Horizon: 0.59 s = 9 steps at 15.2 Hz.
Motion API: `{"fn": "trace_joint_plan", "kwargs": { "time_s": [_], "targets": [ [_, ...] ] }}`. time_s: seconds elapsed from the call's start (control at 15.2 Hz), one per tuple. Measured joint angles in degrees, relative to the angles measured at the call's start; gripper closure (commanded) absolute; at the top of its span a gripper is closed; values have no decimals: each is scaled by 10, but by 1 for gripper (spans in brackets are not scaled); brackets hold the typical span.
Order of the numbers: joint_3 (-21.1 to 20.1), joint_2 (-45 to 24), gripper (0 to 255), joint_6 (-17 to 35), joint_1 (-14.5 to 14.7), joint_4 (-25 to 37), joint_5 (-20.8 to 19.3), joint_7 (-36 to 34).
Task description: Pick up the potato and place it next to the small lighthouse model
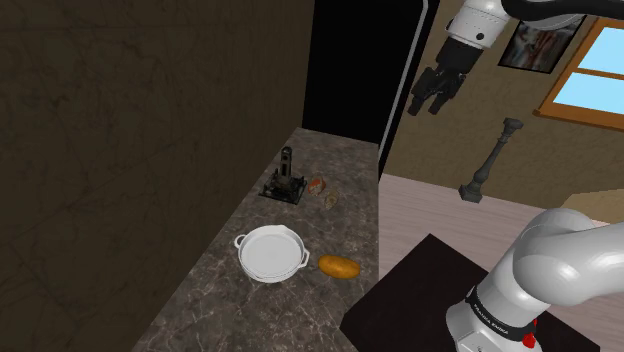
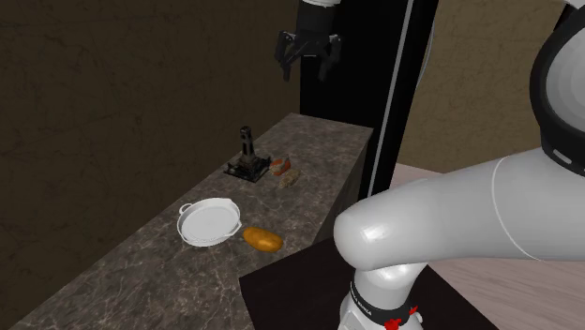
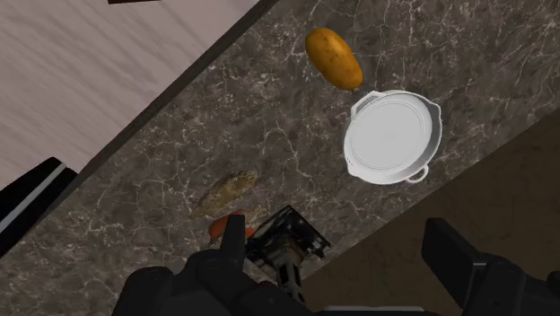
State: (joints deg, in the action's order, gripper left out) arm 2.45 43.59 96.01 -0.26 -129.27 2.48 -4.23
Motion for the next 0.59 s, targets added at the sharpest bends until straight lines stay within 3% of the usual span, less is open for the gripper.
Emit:
{"fn": "trace_joint_plan", "kwargs": {
  "time_s": [0.2,0.59],
  "targets": [
    [-3,-1,0,18,5,-19,0,7],
    [-18,-20,0,114,29,-107,2,37]
  ]
}}
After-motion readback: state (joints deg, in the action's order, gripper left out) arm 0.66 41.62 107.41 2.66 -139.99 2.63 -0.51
